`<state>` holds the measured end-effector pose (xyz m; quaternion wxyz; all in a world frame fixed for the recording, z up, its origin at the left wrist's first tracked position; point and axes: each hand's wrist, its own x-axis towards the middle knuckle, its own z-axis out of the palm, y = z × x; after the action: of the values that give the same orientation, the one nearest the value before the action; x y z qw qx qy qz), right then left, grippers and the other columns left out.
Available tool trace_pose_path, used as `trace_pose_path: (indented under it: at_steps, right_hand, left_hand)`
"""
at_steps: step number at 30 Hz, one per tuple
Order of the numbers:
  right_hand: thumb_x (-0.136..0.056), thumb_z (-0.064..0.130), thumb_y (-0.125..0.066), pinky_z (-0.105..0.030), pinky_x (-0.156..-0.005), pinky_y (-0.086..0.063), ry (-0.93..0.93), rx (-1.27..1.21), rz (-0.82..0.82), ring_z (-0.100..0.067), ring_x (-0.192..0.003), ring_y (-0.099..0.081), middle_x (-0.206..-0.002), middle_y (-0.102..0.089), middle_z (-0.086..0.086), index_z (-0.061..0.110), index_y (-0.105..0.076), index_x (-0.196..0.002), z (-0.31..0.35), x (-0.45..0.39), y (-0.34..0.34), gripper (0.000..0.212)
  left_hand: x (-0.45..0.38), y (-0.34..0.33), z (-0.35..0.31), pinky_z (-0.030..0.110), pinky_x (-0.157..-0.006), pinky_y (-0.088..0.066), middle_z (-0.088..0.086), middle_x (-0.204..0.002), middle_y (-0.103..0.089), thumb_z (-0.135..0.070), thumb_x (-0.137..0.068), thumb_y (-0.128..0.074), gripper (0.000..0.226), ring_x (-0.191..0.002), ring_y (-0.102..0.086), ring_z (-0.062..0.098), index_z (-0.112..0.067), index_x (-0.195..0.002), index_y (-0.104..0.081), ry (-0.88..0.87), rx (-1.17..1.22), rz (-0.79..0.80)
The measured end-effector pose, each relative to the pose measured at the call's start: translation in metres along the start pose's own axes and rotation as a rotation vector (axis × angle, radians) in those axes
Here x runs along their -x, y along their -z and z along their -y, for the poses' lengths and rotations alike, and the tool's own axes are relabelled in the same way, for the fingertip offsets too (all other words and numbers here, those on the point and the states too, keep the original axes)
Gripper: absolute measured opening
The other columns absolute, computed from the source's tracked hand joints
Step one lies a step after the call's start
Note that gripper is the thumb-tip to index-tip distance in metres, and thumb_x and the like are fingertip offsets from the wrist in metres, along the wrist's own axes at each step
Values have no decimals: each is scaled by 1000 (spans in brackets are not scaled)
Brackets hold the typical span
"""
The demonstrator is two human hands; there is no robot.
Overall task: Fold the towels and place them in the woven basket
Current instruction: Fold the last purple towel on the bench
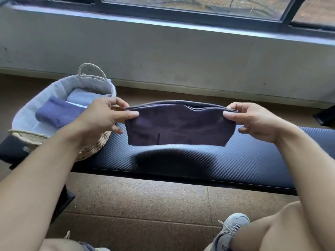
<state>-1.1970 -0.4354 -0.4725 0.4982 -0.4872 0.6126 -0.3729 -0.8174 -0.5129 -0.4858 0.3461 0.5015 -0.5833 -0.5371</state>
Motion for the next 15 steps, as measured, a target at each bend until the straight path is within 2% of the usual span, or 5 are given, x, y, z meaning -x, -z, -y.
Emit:
trace_pose_path:
  at_steps: [5, 7, 10, 12, 15]
  right_hand:
    - [-48, 46, -97, -13, -42, -31, -122, 40, 214, 0, -49, -49, -65, -55, 8, 21, -58, -77, -1, 11, 11, 54]
    - [-46, 53, -96, -23, -53, -31, -200, 146, 164, -5, -63, -54, -74, -60, 7, 26, -61, -76, -7, 6, 9, 54]
    - [-68, 42, -87, -27, -59, -28, -202, 197, -7, -4, -65, -53, -73, -61, 10, 27, -56, -75, -12, -1, 2, 36]
    - [-79, 28, -81, -29, -67, -43, -111, 75, -94, -2, -64, -59, -71, -62, 10, 25, -53, -76, -13, -6, -3, 28]
    - [-70, 19, -83, -35, -87, -60, 142, -206, -197, -12, -77, -67, -78, -66, 3, 19, -56, -77, -9, -11, -6, 28]
  left_hand:
    - [8, 13, 7, 12, -44, -33, -9, -66, -53, -36, -55, -96, 46, -53, -45, 1, -25, -80, -59, 302, -147, 281]
    - [5, 7, 13, 12, -42, -29, -10, -57, -52, -30, -66, -91, 37, -46, -42, 0, -22, -83, -59, 308, -207, 165]
    - [-1, -4, 21, 12, -38, -30, -7, -59, -57, -20, -78, -86, 26, -38, -42, 0, -15, -88, -62, 205, -300, -18]
    - [-3, -12, 22, 14, -38, -33, -2, -65, -59, -16, -81, -84, 24, -38, -49, 2, -14, -87, -60, 119, -261, -78]
    - [-7, -13, 13, 20, -51, -54, 14, -83, -65, -5, -86, -77, 22, -53, -69, 13, -17, -85, -58, -83, -52, -205]
